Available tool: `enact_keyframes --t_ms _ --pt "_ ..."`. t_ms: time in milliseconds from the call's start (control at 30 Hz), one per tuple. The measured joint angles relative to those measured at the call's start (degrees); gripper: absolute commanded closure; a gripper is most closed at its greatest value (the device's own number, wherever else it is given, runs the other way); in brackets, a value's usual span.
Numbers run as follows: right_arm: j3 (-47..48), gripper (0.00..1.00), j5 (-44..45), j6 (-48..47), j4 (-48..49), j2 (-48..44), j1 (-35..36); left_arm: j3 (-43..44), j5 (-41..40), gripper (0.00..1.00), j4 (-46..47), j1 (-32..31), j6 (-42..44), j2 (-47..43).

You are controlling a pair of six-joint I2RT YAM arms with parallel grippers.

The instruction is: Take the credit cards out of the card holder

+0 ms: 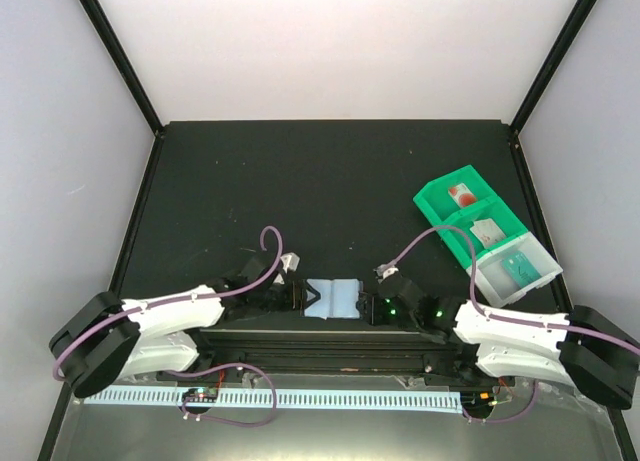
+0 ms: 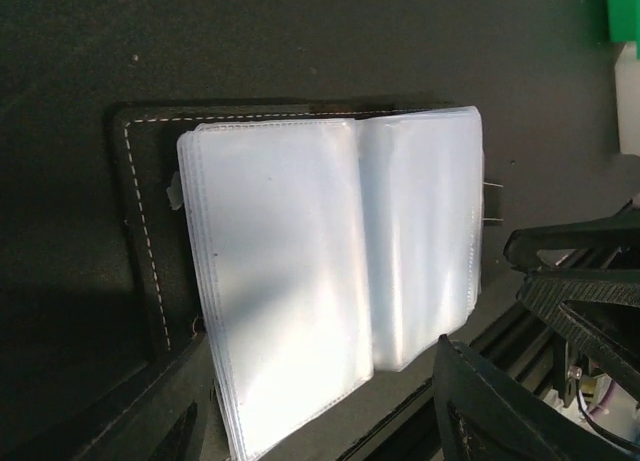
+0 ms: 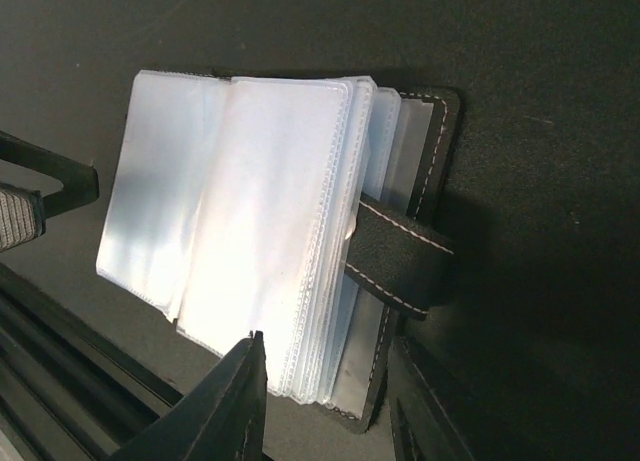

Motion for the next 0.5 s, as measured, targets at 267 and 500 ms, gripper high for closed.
enact_keyframes --t_ms 267,500 --pt "0.37 0.69 -0.42 -0.04 2.40 5.35 0.00 -1.05 0.26 0.52 3.43 0.15 -0.44 3.65" --pt "0.48 0.72 -0.70 -0.04 4.85 8.13 0.00 -1.88 1.77 0.59 8.94 0.35 -1.75 6.45"
